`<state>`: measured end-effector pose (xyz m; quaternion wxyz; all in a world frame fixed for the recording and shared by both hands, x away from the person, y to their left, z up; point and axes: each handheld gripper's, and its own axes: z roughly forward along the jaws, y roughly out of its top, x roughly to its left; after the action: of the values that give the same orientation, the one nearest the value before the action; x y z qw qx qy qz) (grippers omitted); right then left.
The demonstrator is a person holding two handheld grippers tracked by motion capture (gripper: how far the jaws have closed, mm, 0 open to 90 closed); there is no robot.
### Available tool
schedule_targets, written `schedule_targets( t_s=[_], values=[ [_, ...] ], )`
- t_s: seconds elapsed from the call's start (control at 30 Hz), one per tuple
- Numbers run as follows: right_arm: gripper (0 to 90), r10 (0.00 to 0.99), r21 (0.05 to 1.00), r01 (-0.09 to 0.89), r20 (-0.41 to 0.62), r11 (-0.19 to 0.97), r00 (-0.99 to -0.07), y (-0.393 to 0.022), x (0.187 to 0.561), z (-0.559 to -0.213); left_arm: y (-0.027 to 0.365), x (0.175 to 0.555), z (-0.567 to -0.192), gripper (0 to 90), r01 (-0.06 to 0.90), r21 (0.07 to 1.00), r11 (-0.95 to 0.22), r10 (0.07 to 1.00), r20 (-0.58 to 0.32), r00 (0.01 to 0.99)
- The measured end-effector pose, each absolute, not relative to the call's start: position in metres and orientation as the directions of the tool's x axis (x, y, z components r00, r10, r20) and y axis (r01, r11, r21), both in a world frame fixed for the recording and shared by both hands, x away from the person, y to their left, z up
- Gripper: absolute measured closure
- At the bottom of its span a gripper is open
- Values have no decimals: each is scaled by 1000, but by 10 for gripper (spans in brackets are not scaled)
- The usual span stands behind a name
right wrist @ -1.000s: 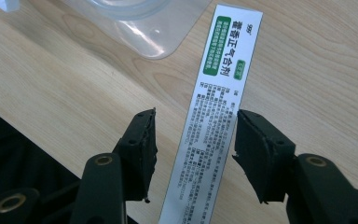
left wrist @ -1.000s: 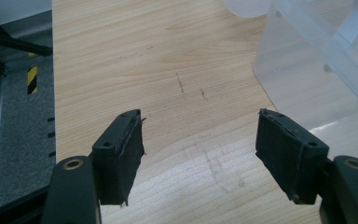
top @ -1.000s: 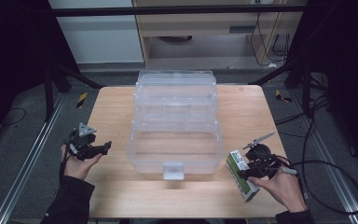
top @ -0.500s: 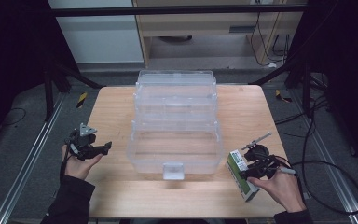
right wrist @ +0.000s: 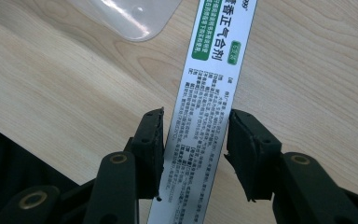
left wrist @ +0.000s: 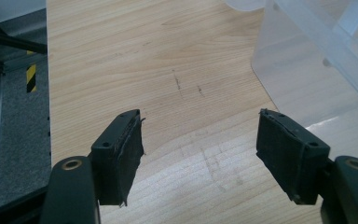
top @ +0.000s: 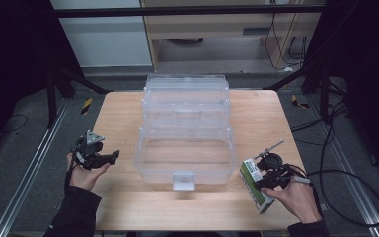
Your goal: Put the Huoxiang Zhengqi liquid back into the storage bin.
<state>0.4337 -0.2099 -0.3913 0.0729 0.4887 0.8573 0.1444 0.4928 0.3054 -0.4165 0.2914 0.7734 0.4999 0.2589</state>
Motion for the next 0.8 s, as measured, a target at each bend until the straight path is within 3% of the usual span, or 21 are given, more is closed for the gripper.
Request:
schedule_targets(
  t_s=[0.8],
  values=[
    [623, 869, 271, 836, -9, 478, -494, -209, 440, -394, 303, 494, -419, 305, 628, 701, -338, 922, 110, 372]
  ],
)
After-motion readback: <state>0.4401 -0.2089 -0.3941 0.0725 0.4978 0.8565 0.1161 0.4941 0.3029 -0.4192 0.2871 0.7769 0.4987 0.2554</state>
